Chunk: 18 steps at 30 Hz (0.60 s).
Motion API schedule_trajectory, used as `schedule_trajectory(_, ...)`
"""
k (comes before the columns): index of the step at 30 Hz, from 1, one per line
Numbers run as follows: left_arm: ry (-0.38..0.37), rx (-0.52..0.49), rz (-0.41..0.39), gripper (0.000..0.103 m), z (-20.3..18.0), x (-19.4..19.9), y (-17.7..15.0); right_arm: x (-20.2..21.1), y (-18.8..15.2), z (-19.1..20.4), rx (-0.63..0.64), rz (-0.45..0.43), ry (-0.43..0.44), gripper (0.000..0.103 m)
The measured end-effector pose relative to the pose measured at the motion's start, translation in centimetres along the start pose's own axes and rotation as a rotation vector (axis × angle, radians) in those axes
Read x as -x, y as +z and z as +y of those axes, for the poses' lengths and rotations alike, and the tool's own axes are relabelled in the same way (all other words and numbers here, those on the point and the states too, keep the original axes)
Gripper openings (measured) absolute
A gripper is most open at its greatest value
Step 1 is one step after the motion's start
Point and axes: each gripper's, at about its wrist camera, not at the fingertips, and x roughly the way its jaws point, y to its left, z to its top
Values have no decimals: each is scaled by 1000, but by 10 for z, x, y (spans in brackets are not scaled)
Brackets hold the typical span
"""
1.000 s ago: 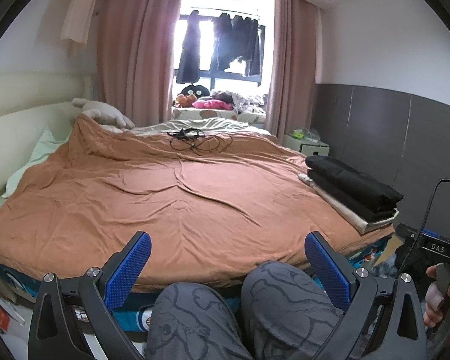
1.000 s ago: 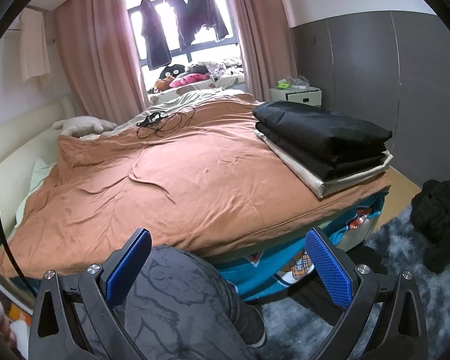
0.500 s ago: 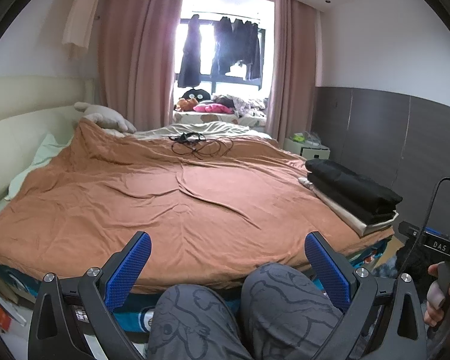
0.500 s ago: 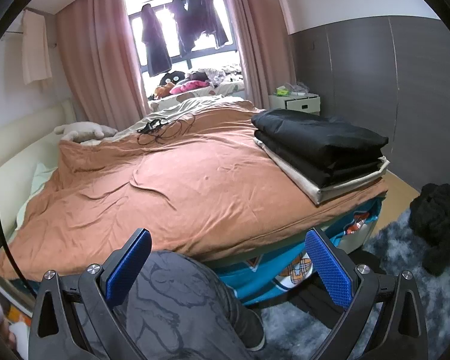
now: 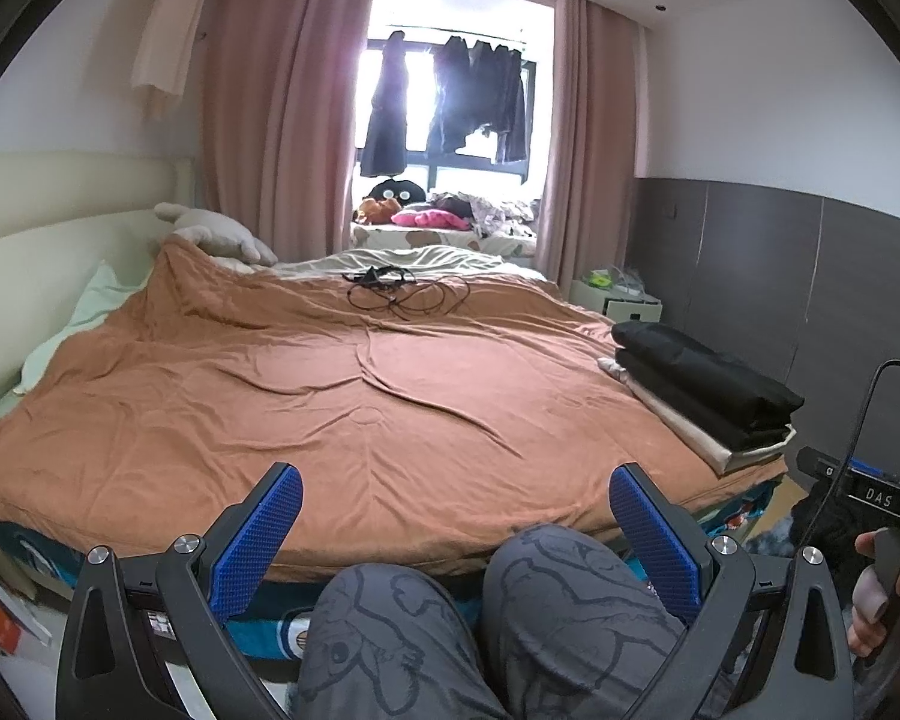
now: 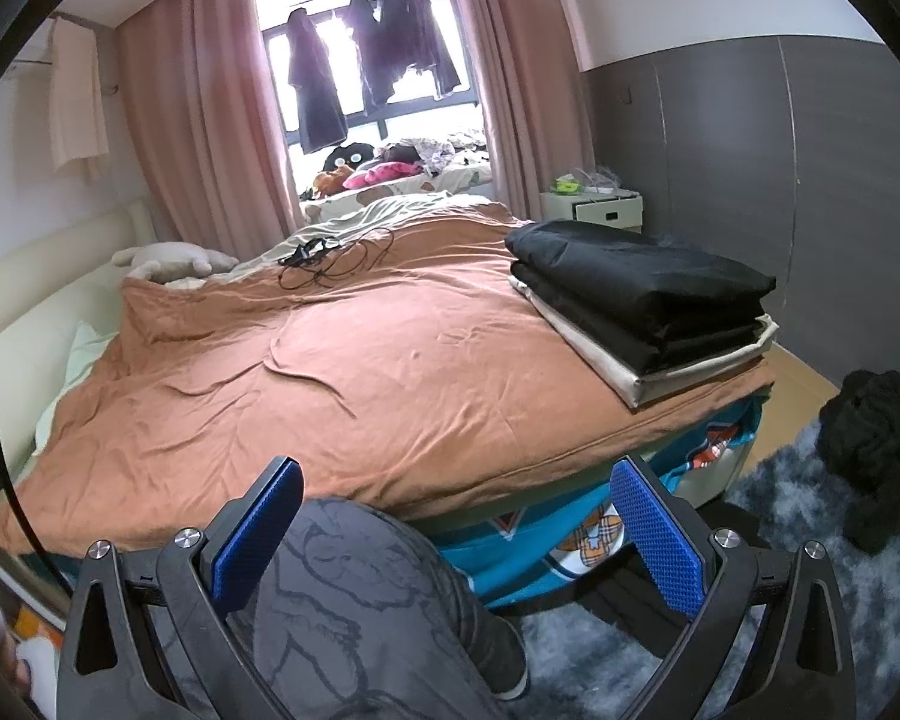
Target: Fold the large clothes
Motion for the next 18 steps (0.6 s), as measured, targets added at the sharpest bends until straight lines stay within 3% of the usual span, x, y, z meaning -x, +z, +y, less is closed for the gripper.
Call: schedule_trajectory(18, 7, 16, -4, 103, 4, 3, -2, 4, -1, 2, 8, -3, 5, 103)
